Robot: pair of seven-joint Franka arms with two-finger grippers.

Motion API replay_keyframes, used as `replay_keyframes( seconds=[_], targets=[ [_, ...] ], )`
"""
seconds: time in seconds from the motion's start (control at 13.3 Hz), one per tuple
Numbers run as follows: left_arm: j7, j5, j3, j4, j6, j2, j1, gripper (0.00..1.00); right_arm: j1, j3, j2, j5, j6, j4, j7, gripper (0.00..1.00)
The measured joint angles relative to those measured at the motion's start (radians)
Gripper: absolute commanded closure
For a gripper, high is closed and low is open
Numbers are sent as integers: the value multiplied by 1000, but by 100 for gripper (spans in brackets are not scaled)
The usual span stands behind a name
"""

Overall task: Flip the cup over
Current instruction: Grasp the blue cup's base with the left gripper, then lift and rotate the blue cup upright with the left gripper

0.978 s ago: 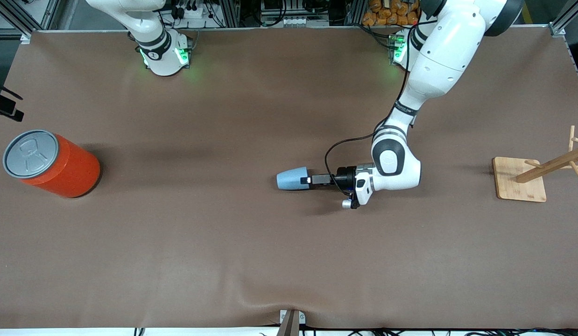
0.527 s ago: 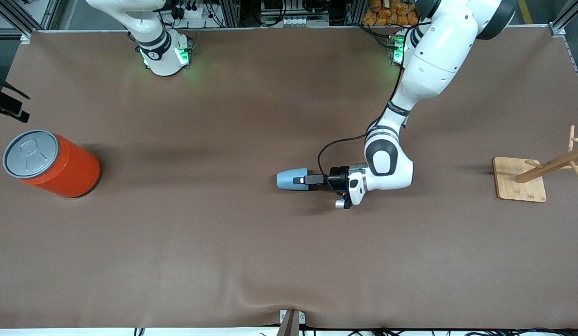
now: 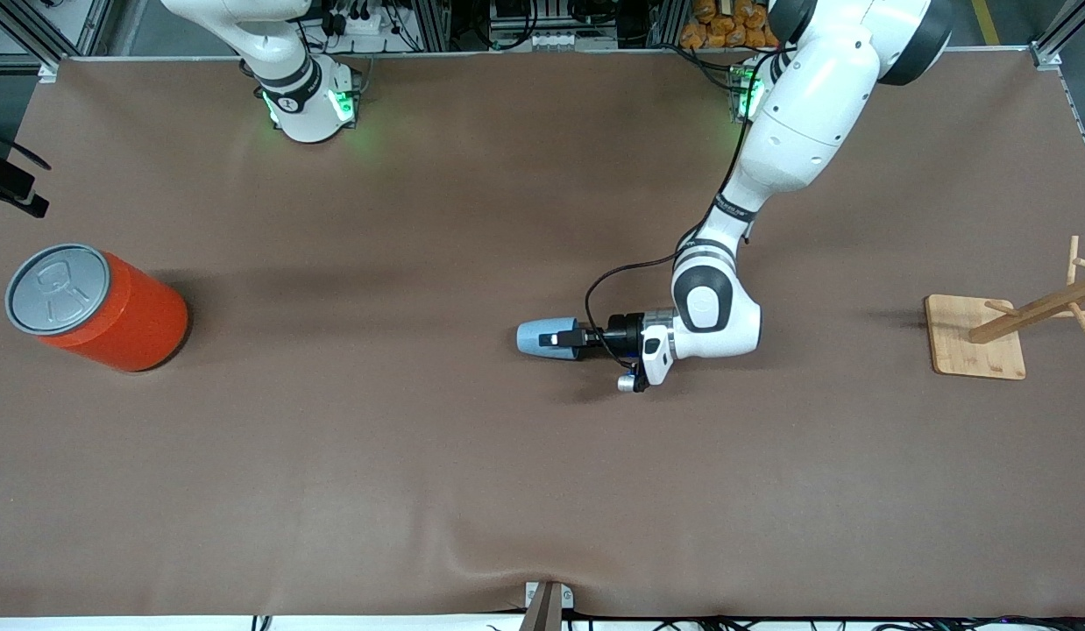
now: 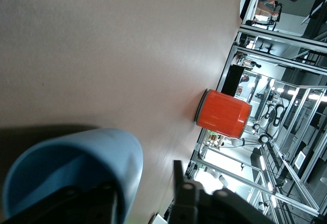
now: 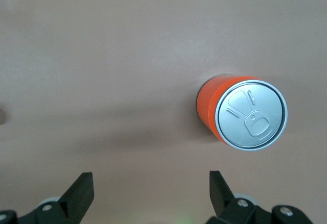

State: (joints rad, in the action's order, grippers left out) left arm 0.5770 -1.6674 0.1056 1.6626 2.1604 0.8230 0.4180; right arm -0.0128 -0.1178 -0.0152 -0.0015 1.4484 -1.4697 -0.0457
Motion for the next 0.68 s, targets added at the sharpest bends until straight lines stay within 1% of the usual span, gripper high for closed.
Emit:
replay_keyframes(
  seconds=[0.3, 0.45, 0.6, 0.68],
  targets=[
    [-5, 1, -4, -20, 0, -2, -2, 100, 2, 3, 1, 0, 4, -2, 0, 0],
    [-58, 20, -4, -40, 0, -8, -2, 100, 2, 3, 2, 0, 4, -2, 0, 0],
    [-182, 94, -5, -81, 0, -27, -2, 100, 3, 5, 3, 0, 6, -2, 0, 0],
    [-247, 156, -6, -101, 0, -44, -4, 100, 3, 4, 3, 0, 6, -3, 0, 0]
  ],
)
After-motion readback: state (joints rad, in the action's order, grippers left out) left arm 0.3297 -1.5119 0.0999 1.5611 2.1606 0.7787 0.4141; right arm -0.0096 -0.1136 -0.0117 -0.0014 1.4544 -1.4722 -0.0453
